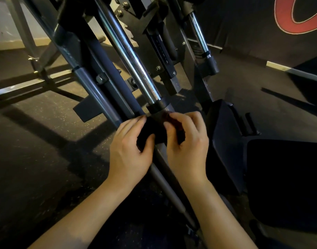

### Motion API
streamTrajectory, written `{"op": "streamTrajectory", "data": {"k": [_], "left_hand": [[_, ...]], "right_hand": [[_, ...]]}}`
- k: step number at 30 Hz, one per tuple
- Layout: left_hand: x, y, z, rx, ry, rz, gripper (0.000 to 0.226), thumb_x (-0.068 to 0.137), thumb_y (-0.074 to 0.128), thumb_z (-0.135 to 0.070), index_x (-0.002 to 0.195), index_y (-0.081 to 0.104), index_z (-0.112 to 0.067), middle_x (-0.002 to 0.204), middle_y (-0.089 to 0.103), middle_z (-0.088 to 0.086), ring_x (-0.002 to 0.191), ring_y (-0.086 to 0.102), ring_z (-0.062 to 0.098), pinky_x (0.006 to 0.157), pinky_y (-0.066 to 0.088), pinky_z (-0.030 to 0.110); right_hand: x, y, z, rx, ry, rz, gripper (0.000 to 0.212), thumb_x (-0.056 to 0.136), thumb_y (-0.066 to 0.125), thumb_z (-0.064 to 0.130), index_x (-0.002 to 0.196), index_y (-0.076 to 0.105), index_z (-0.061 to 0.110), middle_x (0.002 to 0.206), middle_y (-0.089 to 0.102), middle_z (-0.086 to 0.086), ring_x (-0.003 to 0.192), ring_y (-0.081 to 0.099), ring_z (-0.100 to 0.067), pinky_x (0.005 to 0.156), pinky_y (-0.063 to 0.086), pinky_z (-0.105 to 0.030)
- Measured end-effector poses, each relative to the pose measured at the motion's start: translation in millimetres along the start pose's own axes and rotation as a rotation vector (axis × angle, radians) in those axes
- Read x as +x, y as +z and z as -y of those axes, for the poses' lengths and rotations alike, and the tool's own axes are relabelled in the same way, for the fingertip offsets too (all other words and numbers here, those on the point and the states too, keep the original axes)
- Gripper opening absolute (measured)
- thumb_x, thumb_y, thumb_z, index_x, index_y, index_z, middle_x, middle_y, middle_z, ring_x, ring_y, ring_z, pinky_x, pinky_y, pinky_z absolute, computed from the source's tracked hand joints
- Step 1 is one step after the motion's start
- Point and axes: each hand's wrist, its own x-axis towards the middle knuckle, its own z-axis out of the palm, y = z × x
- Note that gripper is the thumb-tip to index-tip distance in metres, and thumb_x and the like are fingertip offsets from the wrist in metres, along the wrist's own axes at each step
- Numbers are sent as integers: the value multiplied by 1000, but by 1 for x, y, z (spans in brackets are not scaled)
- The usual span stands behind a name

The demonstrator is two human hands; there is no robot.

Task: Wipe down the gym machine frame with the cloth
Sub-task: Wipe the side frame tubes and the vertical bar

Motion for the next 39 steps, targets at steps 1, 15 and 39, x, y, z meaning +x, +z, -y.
{"op": "streamTrajectory", "data": {"k": [1,15,39], "left_hand": [[0,0,-1,2,-13,5,48,91,65,-24,136,62,-8,130,63,3,127,55,14,111,41,26],[-11,18,-5,-7,-11,-14,63,91,71,-41,142,52,-8,141,53,3,138,46,18,112,43,48],[1,45,-71,212,-504,-117,91,73,69,-70,148,50,-22,150,47,-17,143,38,-2,118,34,22]], "right_hand": [[3,-3,-2,12,49,-1,17,97,67,16,114,69,14,109,56,4,95,58,-7,81,53,-25],[72,-59,-10,117,473,478,18,96,68,23,95,71,41,94,70,16,90,68,4,75,61,-25],[136,-3,-116,644,562,1300,17,96,64,9,106,75,0,103,76,-17,103,72,-34,92,59,-47]]}}
